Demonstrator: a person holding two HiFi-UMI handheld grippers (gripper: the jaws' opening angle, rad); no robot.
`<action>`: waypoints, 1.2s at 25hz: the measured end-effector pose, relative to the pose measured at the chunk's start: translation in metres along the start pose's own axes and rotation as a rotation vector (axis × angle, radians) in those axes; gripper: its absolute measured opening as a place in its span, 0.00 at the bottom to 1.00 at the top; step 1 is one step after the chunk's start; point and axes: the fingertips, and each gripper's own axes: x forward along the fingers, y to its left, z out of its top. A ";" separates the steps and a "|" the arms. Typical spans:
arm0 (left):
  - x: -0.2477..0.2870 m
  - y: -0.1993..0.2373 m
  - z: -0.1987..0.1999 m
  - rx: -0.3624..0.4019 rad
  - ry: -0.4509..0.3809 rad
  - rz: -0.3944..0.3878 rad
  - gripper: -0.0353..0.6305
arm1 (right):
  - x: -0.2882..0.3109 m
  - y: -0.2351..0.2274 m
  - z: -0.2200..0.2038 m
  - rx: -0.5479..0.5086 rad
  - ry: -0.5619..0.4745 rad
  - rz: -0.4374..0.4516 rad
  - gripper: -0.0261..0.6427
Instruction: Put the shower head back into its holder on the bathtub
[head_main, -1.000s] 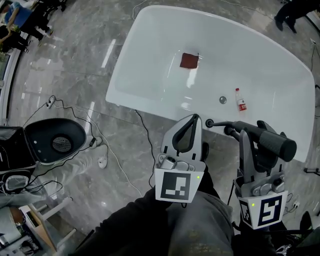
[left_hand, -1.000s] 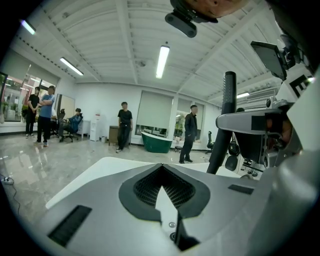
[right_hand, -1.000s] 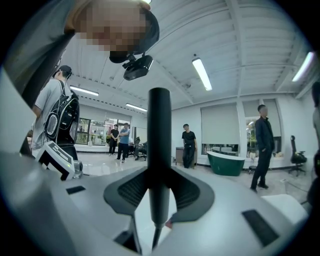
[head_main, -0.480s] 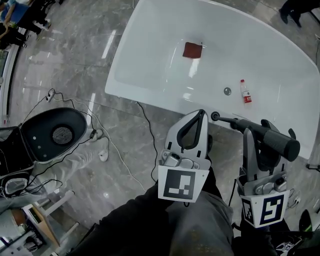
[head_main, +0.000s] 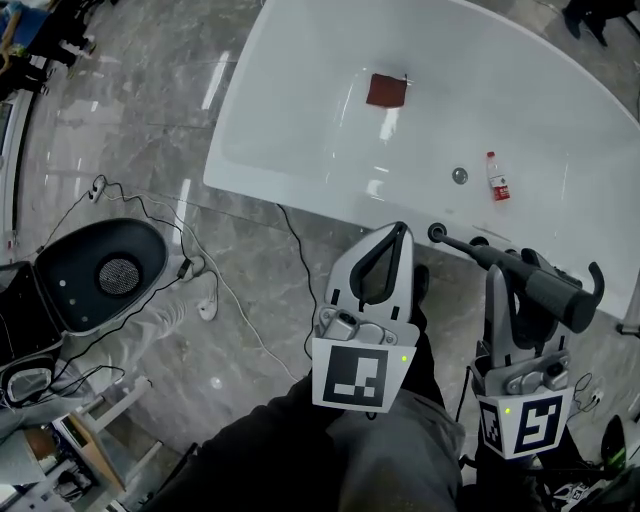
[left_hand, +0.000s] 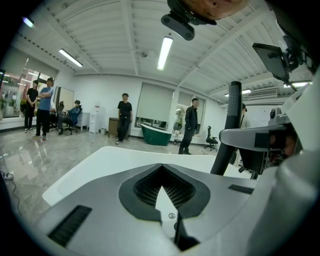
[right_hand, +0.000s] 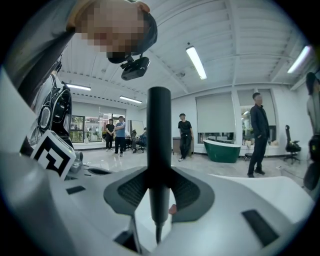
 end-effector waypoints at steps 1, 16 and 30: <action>0.001 -0.001 -0.001 0.004 0.003 -0.004 0.06 | 0.001 -0.001 -0.003 0.001 0.003 -0.003 0.25; 0.026 -0.008 -0.030 0.047 0.048 -0.085 0.06 | 0.016 -0.011 -0.061 0.028 0.053 -0.044 0.25; 0.051 -0.009 -0.057 0.027 0.079 -0.113 0.06 | 0.035 -0.016 -0.105 0.037 0.079 -0.050 0.25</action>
